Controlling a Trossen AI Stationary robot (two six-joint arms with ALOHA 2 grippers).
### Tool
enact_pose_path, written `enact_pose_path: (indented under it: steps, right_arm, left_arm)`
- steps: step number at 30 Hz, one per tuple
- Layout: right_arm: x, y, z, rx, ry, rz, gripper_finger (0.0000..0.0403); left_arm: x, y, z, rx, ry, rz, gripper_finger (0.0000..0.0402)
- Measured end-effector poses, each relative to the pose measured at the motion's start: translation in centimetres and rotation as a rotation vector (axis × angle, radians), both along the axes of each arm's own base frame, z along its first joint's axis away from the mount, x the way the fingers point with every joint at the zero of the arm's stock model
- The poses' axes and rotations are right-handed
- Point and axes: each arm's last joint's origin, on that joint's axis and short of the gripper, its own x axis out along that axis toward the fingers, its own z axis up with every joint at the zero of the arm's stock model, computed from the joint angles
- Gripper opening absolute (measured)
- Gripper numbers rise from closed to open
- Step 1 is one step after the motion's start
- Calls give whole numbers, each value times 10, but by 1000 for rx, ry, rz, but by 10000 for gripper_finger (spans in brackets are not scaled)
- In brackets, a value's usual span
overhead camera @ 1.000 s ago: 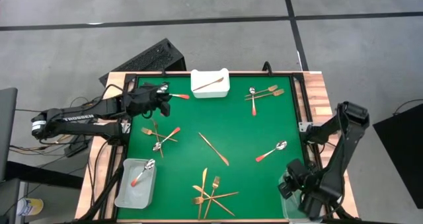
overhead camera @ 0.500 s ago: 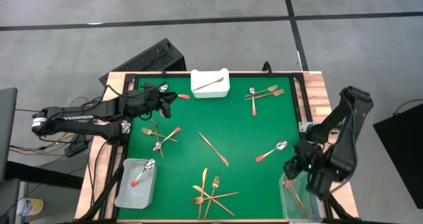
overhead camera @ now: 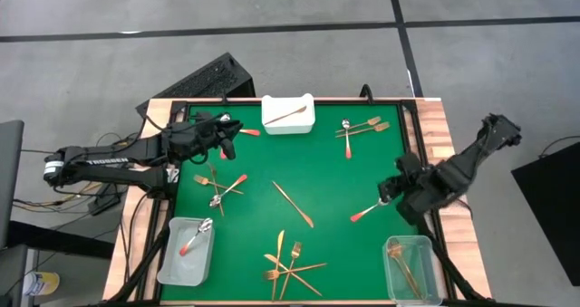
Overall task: Sort silverware by color (type)
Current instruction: Put the gold fork into the transparent bin
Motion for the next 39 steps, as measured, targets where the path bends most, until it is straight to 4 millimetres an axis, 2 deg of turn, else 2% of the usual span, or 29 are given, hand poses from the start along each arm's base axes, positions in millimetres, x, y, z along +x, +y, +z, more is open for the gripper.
enact_pose_path:
  steps: [7, 12, 20, 25, 34, 39]
  right_arm:
    - [22, -27, -7, -28, 80, -41, 227]
    - [35, -44, -39, 67, 122, -17, 227]
    - [59, -70, -89, 174, -87, 33, 227]
    - [65, -84, -109, 199, -89, -23, 227]
    - [59, -95, -109, 205, -37, -18, 227]
    - [60, -98, -91, 182, -121, 210, 227]
  left_arm:
    - [-2, 5, 0, 88, 68, 35, 72]
    - [-4, 13, 0, 86, 70, 78, 72]
    - [-7, 21, 0, 154, 135, 104, 72]
    - [-7, 21, 0, 154, 135, 54, 72]
    - [-7, 20, 10, 253, 97, 0, 72]
    - [-16, 17, 29, 345, 78, -23, 72]
